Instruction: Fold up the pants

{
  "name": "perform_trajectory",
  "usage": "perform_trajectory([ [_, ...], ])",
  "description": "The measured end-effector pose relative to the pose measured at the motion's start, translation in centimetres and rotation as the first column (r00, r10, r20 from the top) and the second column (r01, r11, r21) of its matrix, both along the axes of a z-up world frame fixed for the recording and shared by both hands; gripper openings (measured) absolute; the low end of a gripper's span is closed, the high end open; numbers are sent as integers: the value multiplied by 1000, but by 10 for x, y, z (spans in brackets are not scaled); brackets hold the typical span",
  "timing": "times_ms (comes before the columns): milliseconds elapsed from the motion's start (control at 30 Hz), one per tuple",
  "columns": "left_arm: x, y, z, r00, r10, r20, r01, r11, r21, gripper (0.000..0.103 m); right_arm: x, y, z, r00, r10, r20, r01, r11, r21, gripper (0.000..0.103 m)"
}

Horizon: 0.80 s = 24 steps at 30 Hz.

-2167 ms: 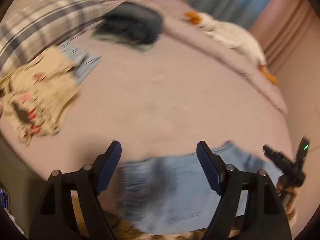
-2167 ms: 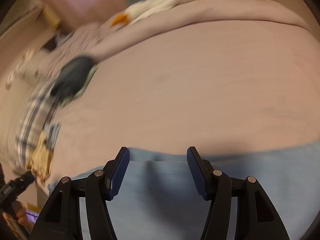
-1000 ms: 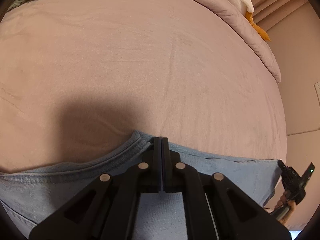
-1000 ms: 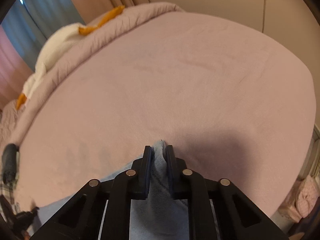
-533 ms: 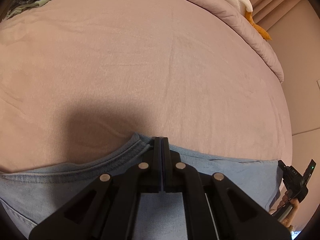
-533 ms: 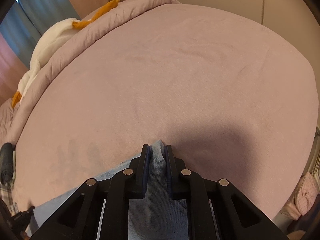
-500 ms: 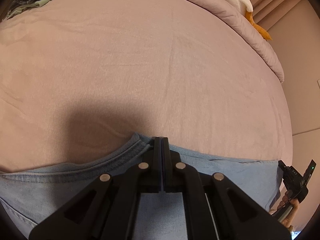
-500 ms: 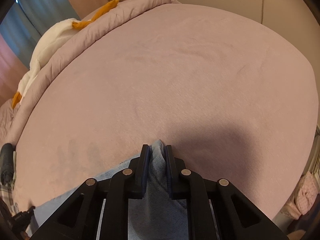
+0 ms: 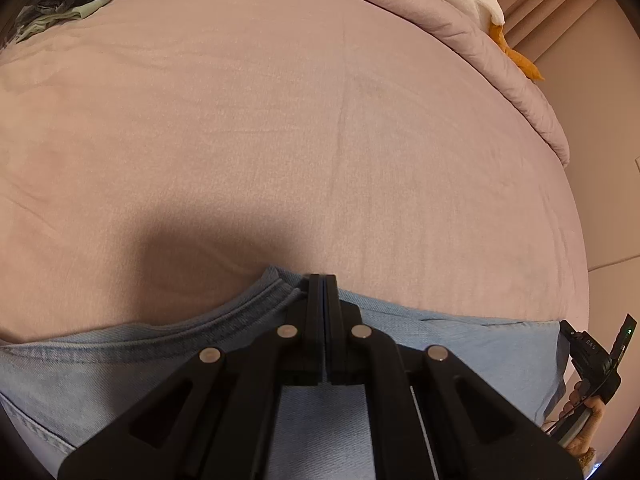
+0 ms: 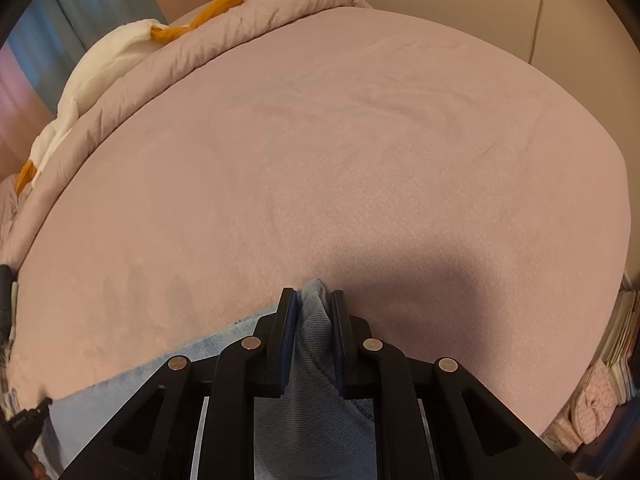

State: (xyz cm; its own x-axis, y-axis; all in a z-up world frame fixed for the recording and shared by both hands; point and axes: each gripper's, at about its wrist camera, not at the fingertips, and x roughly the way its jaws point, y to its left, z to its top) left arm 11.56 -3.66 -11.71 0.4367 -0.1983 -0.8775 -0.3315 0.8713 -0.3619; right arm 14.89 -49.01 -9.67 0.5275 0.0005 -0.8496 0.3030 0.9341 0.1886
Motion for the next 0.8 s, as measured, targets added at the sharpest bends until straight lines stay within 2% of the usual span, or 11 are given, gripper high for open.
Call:
perform_trajectory([
  [333,-1,1,2,1000,30,-3,-30,1000,-9,4,-2,4,-1,1000,-21,11,21,1000,-11,13],
  [467,-12,-5,16,1000,5,-15,-5,1000,8,2,-4,1,-2,1000,-19,21,19,1000,4,13],
  [567,-34,-15,38,999,-37,29,36,999,15,5,-5,-2,-3,999,-18,30,17,1000,21,13],
  [633,-51,-18,53,996,-53,68,52,999,14,10,-5,-3,-3,999,-18,29,17,1000,23,13],
  [700,-69,-21,63,994,-67,81,66,998,12,29,-5,-2,-2,999,-20,26,20,1000,17,14],
  [800,-94,-21,69,994,-67,81,66,998,15,45,-3,-1,0,999,-14,32,14,1000,6,19],
])
